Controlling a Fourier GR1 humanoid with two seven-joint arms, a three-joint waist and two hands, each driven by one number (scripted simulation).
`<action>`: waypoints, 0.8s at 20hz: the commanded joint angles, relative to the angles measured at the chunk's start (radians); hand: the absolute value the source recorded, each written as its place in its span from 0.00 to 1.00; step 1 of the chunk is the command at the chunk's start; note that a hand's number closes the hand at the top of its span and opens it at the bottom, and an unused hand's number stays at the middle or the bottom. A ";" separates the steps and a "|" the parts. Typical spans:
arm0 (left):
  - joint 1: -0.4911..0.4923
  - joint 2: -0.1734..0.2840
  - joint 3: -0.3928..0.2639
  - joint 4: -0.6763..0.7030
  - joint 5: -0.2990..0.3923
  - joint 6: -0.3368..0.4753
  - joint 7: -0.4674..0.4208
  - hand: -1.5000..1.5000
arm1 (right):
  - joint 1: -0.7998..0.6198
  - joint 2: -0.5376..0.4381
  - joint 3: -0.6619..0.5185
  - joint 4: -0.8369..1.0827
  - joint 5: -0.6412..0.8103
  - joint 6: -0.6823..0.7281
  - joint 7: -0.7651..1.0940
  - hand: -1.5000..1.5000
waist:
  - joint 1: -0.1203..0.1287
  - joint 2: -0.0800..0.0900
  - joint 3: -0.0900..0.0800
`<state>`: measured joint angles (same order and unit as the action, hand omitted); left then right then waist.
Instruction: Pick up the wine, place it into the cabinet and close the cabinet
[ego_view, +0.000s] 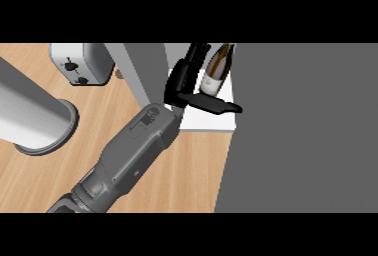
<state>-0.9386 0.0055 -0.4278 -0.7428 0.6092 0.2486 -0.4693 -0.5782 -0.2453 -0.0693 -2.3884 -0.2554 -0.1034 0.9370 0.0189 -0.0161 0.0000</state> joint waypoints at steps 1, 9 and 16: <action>0.094 -0.005 -0.077 -0.240 -0.008 0.110 0.108 0.00 | -0.027 -0.018 0.005 -0.081 -0.009 -0.037 0.088 0.00 | -0.001 -0.002 -0.001; 0.343 -0.004 -0.283 -0.622 -0.020 0.381 0.140 0.00 | -0.032 -0.004 0.057 -0.049 0.027 -0.041 0.036 0.00 | -0.011 0.007 -0.001; 0.488 0.006 -0.349 -0.860 -0.093 0.508 0.180 0.00 | 0.027 -0.026 0.000 -0.066 -0.017 -0.008 0.001 0.00 | -0.013 0.010 0.001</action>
<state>-0.5172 0.0241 -0.7317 -1.4419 0.5450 0.7013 -0.3215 -0.6107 -0.2635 -0.0350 -2.3921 -0.2342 -0.1345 0.9469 0.0080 -0.0053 0.0008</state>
